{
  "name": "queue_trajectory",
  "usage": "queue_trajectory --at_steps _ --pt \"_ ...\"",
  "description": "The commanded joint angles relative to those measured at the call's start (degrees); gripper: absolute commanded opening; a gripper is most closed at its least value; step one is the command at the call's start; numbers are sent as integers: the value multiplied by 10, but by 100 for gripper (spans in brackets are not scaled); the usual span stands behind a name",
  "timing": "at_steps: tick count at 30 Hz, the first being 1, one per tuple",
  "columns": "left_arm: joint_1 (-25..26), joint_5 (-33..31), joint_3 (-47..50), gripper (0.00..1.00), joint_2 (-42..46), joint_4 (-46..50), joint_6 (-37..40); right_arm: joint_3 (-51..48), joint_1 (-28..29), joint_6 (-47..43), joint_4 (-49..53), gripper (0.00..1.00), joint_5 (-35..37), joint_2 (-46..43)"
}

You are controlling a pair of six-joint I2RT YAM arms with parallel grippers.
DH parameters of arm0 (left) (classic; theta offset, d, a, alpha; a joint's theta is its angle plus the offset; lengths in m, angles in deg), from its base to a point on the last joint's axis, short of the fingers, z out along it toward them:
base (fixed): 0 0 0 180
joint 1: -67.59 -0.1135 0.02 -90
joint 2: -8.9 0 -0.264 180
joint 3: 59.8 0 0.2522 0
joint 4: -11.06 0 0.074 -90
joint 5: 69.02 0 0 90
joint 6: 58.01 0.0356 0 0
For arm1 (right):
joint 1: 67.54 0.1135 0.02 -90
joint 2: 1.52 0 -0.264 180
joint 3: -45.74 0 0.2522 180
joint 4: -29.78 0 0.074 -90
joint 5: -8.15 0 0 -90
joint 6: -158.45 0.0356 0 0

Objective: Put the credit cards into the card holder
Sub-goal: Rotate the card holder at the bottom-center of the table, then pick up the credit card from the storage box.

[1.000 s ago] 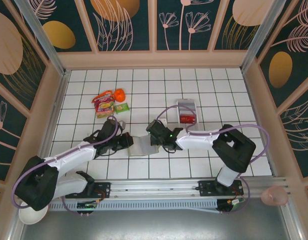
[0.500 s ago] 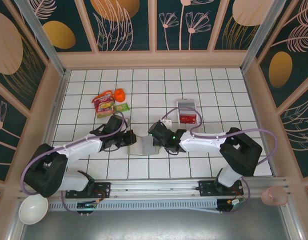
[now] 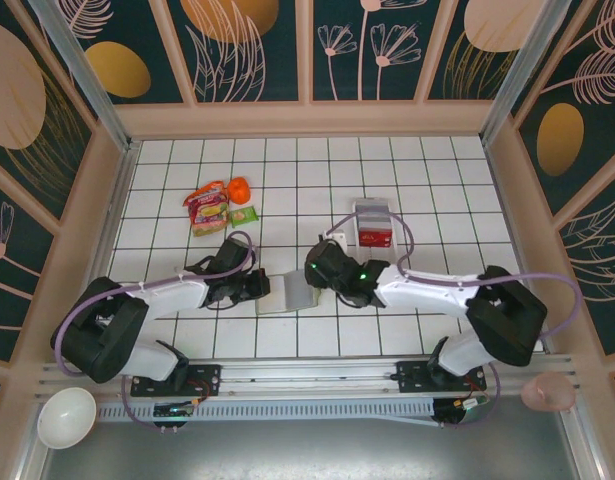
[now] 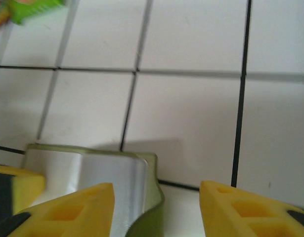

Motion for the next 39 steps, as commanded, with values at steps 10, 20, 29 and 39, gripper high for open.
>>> queue_trajectory --at_steps 10,20,29,39 --pt "3 -31 27 0 20 -31 12 -69 -68 -824 -83 73 -149 -217" --pt "3 2 62 0 35 -65 4 6 -306 -988 14 96 -237 -158" --pt "3 9 65 0 49 -64 8 31 -361 -1141 87 90 -239 -46" --pt "3 11 59 0 53 -62 9 11 -377 -1229 10 85 -236 -5"
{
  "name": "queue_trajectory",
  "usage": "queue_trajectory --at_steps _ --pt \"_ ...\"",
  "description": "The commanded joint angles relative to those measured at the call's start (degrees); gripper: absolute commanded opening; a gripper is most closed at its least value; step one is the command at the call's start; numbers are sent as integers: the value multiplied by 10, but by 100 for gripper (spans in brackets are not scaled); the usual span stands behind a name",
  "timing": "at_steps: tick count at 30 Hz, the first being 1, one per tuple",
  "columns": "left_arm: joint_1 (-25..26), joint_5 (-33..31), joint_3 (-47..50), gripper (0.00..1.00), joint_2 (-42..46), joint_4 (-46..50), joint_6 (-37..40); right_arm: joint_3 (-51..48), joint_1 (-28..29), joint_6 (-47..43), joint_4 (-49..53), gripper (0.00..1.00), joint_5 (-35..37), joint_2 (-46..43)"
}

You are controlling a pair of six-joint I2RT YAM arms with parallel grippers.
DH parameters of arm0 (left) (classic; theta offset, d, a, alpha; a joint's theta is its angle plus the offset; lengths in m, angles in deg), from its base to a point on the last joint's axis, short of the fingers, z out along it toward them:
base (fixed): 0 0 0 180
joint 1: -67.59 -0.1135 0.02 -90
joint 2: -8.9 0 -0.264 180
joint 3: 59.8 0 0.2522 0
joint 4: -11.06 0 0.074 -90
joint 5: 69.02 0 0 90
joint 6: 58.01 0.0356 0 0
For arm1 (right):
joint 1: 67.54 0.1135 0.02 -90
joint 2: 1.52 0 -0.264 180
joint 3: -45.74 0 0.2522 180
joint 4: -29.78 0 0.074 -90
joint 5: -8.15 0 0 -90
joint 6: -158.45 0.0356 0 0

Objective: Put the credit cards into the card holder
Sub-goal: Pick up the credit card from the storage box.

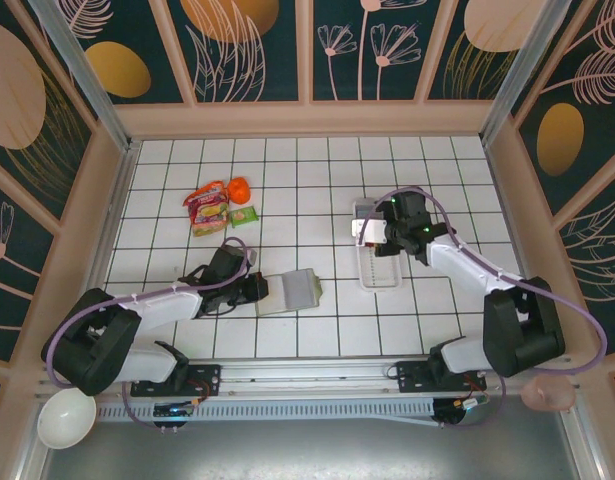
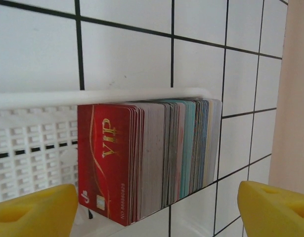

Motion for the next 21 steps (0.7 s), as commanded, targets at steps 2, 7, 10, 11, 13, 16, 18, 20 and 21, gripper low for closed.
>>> queue_trajectory --at_steps 2,7,10,11,13,16,18,20,21 --pt "1 9 0 0 9 4 7 5 -6 -41 -32 86 -11 32" --pt "1 5 1 0 11 6 9 25 -7 -41 -31 86 -21 65" --pt "1 4 1 0 9 6 10 33 -6 -42 -32 86 -24 83" --pt "1 4 1 0 8 6 10 34 -7 -42 -35 86 -24 87" --pt "1 4 0 0 5 7 11 37 -7 -45 -43 85 -18 98" --pt "1 5 -2 0 4 7 11 46 -7 -41 -49 84 -14 112" --pt "1 7 -2 0 4 7 12 54 -8 -32 -55 82 -12 118" --pt "1 7 0 0 6 6 12 62 -10 -32 -45 79 -10 122" --pt "1 5 2 0 6 6 12 65 -10 -33 -42 76 -9 123"
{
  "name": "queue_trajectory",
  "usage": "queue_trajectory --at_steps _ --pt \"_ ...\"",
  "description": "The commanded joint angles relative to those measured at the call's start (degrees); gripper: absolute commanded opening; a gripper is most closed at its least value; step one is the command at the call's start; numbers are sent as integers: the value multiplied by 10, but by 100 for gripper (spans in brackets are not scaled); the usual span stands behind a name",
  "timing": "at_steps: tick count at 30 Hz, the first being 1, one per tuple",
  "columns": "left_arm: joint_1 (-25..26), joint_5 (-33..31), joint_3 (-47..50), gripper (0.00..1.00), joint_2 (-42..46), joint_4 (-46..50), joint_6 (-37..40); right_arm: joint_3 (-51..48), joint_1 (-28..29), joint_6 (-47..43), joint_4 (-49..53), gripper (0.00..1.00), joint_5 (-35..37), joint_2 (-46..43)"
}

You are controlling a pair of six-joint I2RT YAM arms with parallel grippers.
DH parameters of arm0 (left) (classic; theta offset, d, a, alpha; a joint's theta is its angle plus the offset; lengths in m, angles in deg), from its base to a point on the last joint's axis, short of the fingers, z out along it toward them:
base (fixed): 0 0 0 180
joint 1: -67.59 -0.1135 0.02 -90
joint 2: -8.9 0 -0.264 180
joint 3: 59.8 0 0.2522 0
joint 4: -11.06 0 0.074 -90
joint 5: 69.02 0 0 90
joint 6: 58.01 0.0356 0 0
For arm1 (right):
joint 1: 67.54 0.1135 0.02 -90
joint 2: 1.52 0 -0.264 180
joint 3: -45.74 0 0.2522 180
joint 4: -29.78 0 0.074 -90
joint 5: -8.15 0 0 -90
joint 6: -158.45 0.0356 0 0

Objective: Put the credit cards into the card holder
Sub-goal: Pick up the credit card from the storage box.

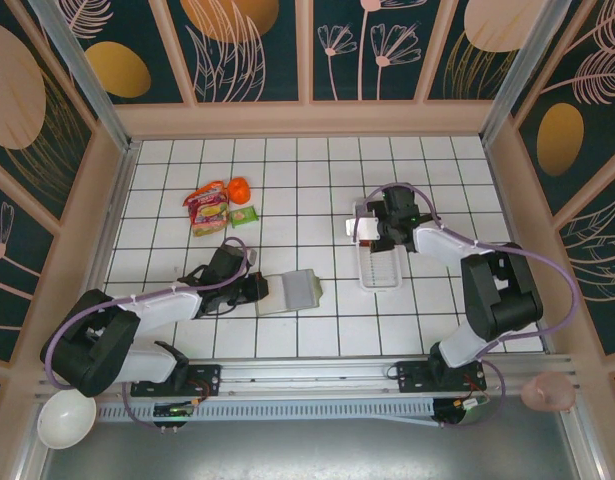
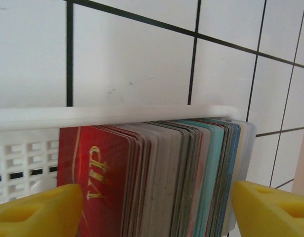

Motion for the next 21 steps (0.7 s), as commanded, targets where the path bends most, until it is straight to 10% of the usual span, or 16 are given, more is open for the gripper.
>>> queue_trajectory --at_steps 1,21 --pt "1 4 2 0 2 6 9 23 -5 -2 -4 73 5 7" --pt "1 11 2 0 0 3 9 35 -14 7 35 36 2 -17"
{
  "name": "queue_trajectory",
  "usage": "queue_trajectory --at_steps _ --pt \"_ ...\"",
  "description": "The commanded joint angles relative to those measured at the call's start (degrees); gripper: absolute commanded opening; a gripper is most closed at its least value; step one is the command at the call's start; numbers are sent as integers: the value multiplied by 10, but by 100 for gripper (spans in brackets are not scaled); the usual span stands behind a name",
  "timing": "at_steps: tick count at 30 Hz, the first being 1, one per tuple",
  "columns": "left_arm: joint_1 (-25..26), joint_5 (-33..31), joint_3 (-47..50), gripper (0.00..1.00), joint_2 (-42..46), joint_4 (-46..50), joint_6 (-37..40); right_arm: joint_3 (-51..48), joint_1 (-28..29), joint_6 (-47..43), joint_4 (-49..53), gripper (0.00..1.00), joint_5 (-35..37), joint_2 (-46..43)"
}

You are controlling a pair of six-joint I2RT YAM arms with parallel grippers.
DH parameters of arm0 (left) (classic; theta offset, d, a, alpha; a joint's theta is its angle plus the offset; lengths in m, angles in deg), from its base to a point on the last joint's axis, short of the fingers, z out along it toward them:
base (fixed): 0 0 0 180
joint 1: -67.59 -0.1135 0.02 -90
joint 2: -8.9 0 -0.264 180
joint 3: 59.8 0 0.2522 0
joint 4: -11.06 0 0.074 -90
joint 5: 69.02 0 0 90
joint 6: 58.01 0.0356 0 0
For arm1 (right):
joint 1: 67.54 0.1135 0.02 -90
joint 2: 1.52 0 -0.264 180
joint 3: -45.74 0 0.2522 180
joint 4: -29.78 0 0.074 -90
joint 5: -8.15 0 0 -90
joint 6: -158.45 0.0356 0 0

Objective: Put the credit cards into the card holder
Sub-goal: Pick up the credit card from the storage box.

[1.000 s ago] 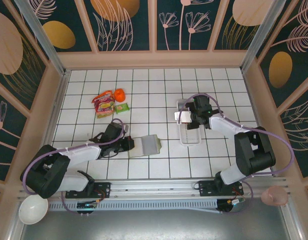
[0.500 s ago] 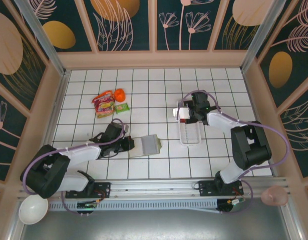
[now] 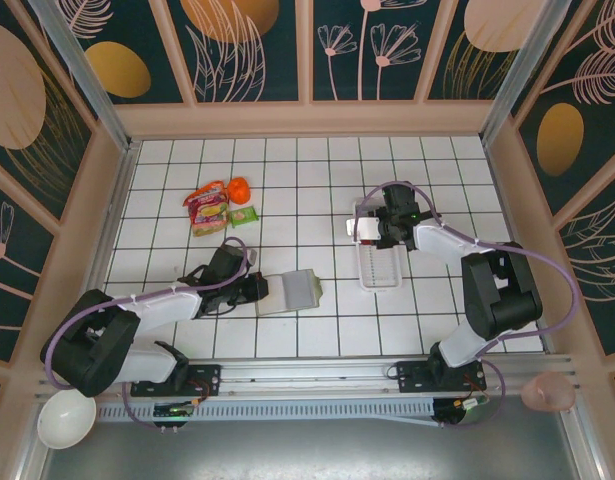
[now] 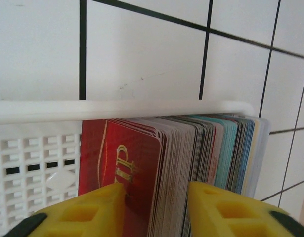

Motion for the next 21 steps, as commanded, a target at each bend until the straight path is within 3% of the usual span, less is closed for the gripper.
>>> queue_trajectory --at_steps 1,9,21 --pt "1 11 1 0 0 2 9 22 -9 3 -3 34 4 -19" --pt "1 13 2 0 0 1 8 16 -9 1 7 18 2 -29" --pt "0 15 2 0 0 0 8 19 -7 5 22 9 -2 -32"
